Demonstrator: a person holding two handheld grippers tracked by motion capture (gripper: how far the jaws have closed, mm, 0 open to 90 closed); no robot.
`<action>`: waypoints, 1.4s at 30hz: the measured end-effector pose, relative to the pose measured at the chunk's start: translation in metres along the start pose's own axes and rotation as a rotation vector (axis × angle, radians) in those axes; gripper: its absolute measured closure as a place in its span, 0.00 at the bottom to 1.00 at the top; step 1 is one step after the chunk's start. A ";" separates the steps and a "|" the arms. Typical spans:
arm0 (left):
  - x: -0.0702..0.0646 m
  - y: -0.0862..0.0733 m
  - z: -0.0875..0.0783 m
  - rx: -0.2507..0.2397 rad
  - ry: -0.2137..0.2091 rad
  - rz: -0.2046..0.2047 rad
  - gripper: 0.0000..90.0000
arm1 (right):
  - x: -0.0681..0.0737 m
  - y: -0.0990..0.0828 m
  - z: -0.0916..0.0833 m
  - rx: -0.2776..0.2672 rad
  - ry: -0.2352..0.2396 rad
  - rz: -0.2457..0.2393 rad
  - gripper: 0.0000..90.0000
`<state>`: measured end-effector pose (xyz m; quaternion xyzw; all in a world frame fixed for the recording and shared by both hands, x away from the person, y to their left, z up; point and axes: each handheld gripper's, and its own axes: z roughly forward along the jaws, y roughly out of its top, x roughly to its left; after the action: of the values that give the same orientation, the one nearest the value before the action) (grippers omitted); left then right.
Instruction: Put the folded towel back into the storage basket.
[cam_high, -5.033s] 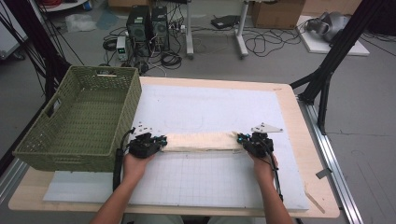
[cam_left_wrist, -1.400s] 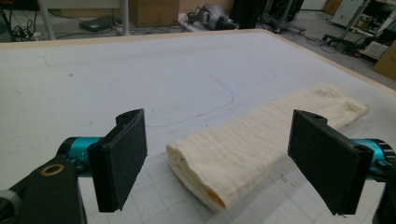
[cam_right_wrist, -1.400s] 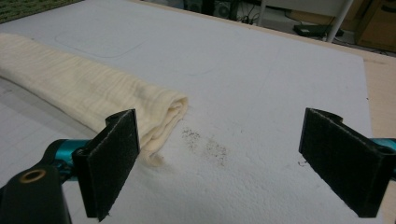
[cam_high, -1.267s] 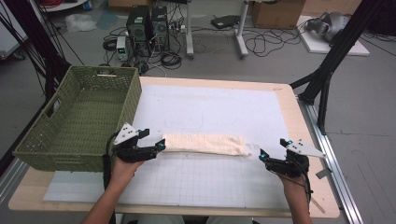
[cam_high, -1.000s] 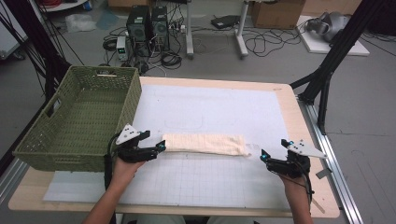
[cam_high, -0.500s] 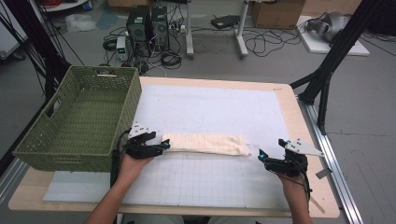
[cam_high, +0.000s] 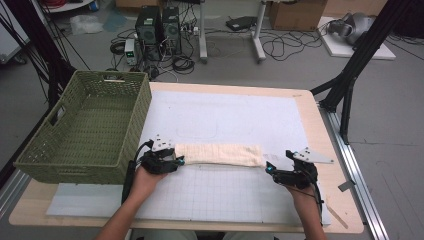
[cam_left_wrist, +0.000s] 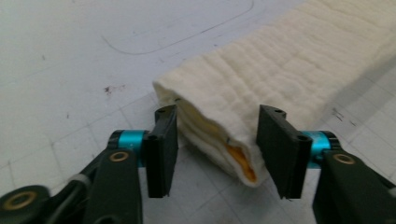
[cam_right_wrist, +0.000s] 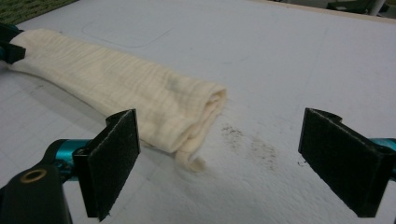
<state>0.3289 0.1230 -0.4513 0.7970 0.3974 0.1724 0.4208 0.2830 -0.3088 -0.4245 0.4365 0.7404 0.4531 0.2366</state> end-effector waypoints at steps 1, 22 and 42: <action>0.000 0.000 0.000 0.001 -0.008 0.004 0.62 | 0.004 0.001 0.003 0.007 0.002 -0.008 0.13; 0.003 -0.001 0.001 -0.005 -0.071 -0.093 0.87 | 0.027 0.004 0.064 0.213 -0.036 0.007 0.44; 0.003 -0.002 -0.003 -0.024 -0.063 -0.108 0.91 | 0.032 0.006 0.061 0.224 0.025 0.006 0.88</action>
<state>0.3281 0.1276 -0.4509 0.7743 0.4244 0.1289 0.4514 0.3151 -0.2515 -0.4474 0.4568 0.7879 0.3738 0.1757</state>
